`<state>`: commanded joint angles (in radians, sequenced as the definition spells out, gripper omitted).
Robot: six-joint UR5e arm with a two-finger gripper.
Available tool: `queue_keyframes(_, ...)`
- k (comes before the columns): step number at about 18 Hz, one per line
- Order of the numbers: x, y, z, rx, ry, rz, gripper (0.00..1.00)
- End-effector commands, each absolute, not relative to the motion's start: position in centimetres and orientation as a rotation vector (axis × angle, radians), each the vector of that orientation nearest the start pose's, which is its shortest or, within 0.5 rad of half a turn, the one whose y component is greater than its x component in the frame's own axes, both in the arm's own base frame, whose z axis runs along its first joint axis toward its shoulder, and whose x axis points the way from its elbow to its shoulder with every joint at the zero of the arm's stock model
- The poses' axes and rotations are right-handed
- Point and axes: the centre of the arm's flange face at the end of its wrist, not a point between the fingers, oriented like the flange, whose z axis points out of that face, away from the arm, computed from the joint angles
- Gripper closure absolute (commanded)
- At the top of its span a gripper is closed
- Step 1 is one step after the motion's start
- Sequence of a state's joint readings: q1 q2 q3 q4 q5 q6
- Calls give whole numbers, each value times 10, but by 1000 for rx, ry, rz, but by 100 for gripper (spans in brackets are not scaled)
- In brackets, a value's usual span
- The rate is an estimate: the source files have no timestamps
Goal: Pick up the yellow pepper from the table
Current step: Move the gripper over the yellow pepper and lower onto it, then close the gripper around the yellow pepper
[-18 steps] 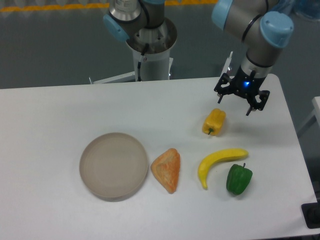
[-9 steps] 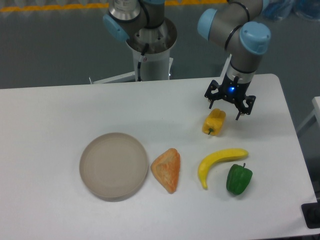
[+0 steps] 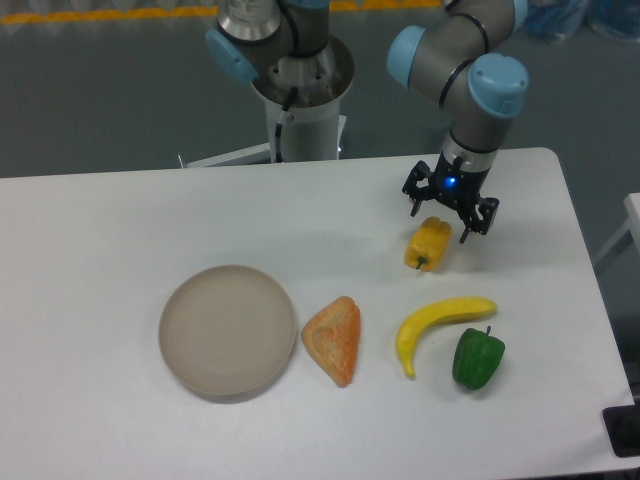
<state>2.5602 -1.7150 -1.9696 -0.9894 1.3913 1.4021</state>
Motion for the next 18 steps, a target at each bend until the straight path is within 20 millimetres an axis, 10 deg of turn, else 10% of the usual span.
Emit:
queue_keyframes(16,-331,403,261,-2886,630,-22,0)
queue_keyframes(18,-330,403,259,-2880,633,-1,12)
